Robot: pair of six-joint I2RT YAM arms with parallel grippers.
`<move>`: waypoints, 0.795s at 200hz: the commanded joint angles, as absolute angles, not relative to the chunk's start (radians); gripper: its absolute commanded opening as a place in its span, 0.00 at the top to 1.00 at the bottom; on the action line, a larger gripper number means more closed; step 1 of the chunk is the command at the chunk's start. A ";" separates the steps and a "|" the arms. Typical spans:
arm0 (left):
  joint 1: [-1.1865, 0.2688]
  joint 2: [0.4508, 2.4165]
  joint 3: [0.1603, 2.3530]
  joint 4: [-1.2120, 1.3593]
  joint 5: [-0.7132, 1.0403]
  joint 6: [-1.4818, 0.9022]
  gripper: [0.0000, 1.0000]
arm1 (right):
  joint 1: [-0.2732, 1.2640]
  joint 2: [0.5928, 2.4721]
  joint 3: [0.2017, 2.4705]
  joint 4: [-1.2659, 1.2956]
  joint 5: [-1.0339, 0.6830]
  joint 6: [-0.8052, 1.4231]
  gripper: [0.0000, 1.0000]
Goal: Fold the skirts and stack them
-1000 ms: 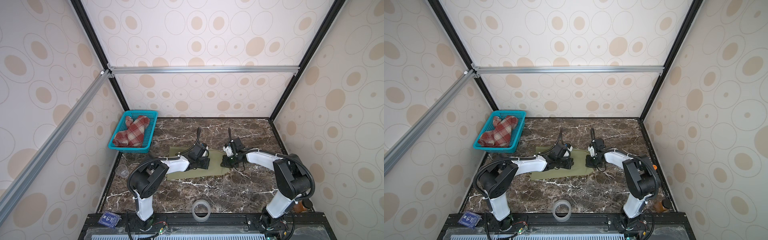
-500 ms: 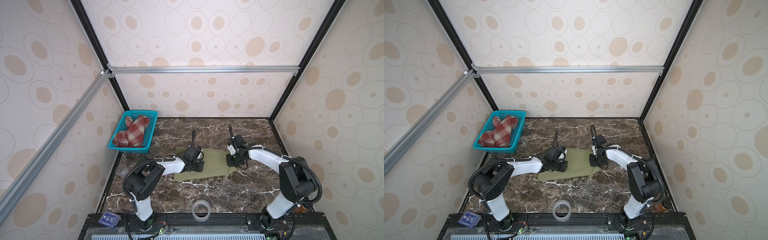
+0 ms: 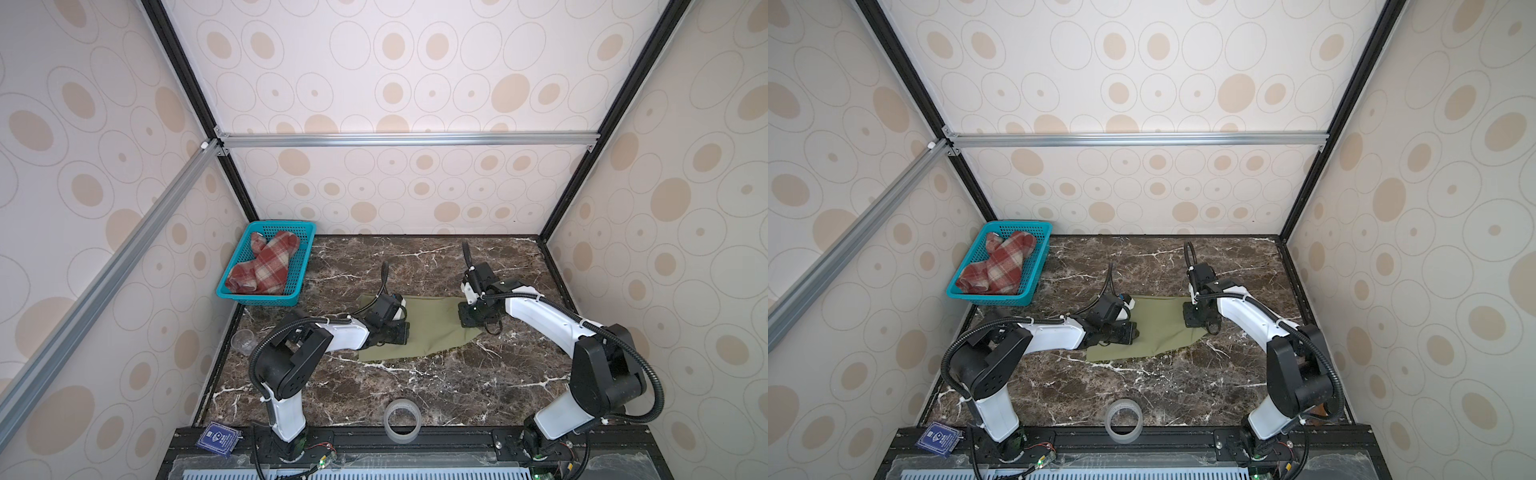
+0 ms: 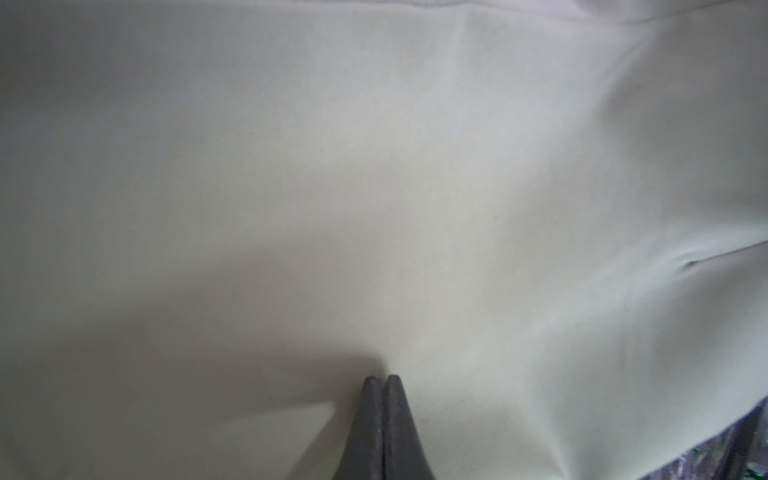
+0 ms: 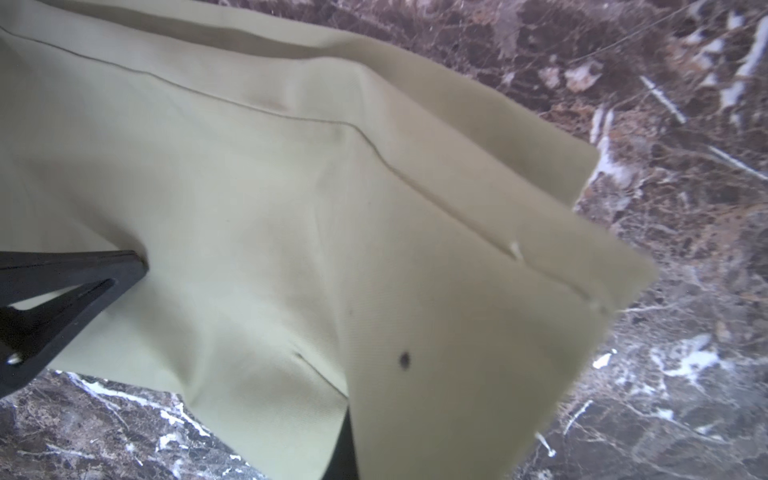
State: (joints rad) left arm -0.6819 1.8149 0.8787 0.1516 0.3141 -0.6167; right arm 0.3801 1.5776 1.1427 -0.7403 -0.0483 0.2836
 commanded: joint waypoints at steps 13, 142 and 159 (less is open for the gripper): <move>-0.693 1.868 0.858 0.232 0.348 -0.708 1.00 | 0.394 1.539 1.194 -0.791 -0.015 0.303 1.00; -0.762 1.957 0.847 0.398 0.384 -0.851 1.00 | 0.493 1.544 1.273 -0.800 -0.063 0.336 1.00; -0.762 1.937 0.863 0.377 0.380 -0.843 1.00 | 0.494 1.542 1.272 -0.816 -0.043 0.325 1.00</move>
State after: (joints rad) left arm -0.7444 1.9194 0.8604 0.4446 0.3744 -0.8223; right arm 0.4847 1.5574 1.2495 -0.7887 -0.0460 0.3286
